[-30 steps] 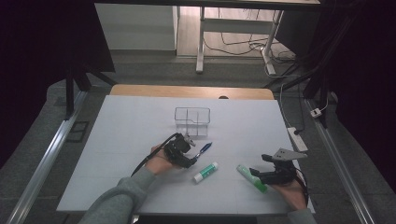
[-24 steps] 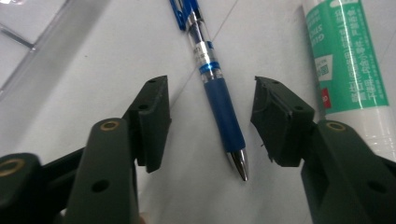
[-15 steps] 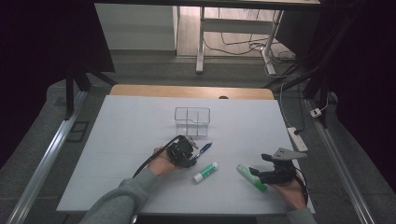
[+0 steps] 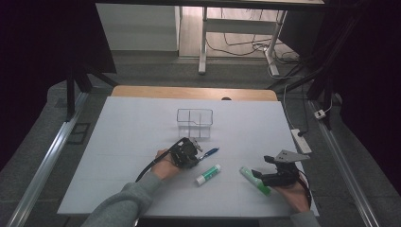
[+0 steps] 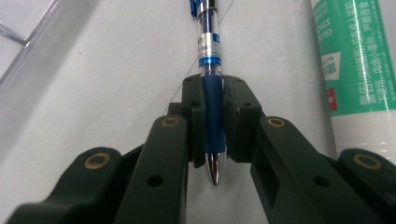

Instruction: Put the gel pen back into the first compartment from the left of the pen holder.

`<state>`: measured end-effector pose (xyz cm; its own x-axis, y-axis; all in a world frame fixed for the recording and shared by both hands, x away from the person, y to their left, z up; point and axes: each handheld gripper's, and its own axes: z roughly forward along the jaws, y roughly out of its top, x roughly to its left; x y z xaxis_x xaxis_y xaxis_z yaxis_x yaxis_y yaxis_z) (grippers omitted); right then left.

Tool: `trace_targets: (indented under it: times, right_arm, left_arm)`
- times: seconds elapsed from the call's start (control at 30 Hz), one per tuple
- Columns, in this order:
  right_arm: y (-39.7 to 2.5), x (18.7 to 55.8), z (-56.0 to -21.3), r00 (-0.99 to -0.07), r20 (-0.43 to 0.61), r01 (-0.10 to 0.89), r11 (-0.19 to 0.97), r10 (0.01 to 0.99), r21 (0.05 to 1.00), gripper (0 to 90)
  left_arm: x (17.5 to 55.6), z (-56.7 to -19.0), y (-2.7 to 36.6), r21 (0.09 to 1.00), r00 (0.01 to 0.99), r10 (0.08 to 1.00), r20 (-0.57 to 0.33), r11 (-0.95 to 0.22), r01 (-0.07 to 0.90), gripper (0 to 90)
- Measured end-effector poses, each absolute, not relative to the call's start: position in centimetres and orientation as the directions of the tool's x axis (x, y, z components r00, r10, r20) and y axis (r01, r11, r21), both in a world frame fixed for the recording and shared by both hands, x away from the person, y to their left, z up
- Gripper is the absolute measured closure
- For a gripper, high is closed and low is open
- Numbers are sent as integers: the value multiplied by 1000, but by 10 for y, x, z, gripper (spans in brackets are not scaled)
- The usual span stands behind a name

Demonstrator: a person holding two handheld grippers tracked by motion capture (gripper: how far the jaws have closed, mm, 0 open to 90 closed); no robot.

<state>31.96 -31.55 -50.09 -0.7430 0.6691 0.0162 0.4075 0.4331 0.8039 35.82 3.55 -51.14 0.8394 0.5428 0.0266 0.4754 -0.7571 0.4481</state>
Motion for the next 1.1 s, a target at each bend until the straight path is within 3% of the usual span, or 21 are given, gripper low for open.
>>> trace_targets:
  times: [0.23, 0.5, 1.1]
  right_arm:
    - [-317, 318, -500, -741, 8, 405, 437, 671, 803, 188]
    - [-318, 318, -499, -737, 3, 400, 432, 676, 808, 189]
    - [-313, 316, -494, -728, -12, 374, 412, 685, 831, 200]
  left_arm:
    - [356, -510, 36, 458, 846, 527, 84, -774, 437, 794]
    - [360, -494, 55, 538, 856, 517, 20, -727, 427, 795]
    - [349, -456, 86, 663, 881, 473, 6, -662, 351, 795]
